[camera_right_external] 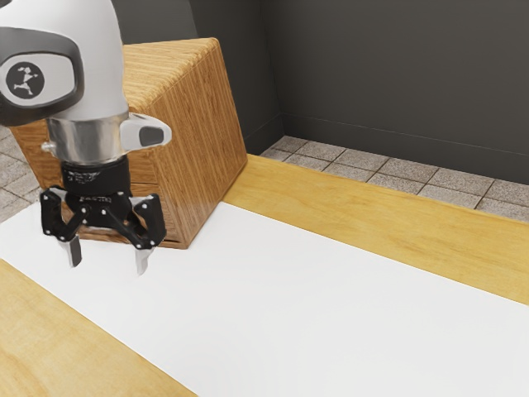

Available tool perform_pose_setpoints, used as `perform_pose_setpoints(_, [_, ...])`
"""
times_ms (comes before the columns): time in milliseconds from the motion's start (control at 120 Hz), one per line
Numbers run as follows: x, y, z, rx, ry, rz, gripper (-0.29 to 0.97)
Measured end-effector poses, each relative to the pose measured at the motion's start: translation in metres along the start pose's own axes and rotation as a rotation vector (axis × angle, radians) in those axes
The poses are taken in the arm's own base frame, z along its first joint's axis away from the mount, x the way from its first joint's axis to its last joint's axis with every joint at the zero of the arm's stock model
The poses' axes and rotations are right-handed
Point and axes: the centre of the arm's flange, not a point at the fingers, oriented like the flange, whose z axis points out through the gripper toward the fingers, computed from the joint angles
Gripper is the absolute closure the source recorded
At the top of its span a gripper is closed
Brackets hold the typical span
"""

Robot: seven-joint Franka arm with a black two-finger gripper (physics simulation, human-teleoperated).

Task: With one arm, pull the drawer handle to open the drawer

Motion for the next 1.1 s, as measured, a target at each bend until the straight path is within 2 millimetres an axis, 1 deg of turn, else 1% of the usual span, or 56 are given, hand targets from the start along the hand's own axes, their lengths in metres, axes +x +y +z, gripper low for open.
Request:
perform_pose_setpoints(92, [0.011,0.005,-0.012,-0.079,0.103,-0.124,0.0])
perform_pose_setpoints(175, [0.024,-0.012,-0.021,-0.155,0.138,-0.257,0.0])
perform_pose_setpoints(242, [0.037,-0.044,-0.023,-0.225,0.107,-0.383,0.0])
perform_pose_setpoints(308, [0.043,-0.064,-0.032,-0.275,0.1,-0.485,0.0])
perform_pose_setpoints(342, [0.045,-0.077,-0.037,-0.294,0.104,-0.542,0.0])
perform_pose_setpoints(392, [0.05,-0.107,-0.043,-0.314,0.115,-0.654,0.0])
perform_pose_setpoints(442, [0.052,-0.143,-0.049,-0.313,0.139,-0.789,0.0])
perform_pose_setpoints(483, [0.054,-0.163,-0.05,-0.302,0.154,-0.888,0.0])
perform_pose_setpoints(525, [0.056,-0.176,-0.049,-0.297,0.166,-0.958,0.0])
perform_pose_setpoints(567, [0.059,-0.183,-0.049,-0.297,0.181,-1.007,0.0])
perform_pose_setpoints(600, [0.067,-0.188,-0.047,-0.3,0.187,-1.041,0.0])
perform_pose_setpoints(642, [0.081,-0.2,-0.043,-0.309,0.194,-1.094,0.0])
perform_pose_setpoints(708, [0.09,-0.216,-0.045,-0.334,0.222,-1.167,0.0])
perform_pose_setpoints(767, [0.097,-0.224,-0.046,-0.351,0.242,-1.213,0.0])
perform_pose_setpoints(800, [0.105,-0.227,-0.043,-0.356,0.245,-1.236,0.0])
perform_pose_setpoints(867, [0.12,-0.242,-0.036,-0.365,0.247,-1.297,0.0])
perform_pose_setpoints(925, [0.136,-0.245,-0.038,-0.373,0.263,-1.33,0.0])
perform_pose_setpoints(983, [0.152,-0.24,-0.046,-0.388,0.287,-1.344,0.0])
perform_pose_setpoints(1050, [0.169,-0.227,-0.051,-0.398,0.304,-1.346,0.0])
perform_pose_setpoints(1100, [0.178,-0.217,-0.052,-0.402,0.308,-1.345,0.0])
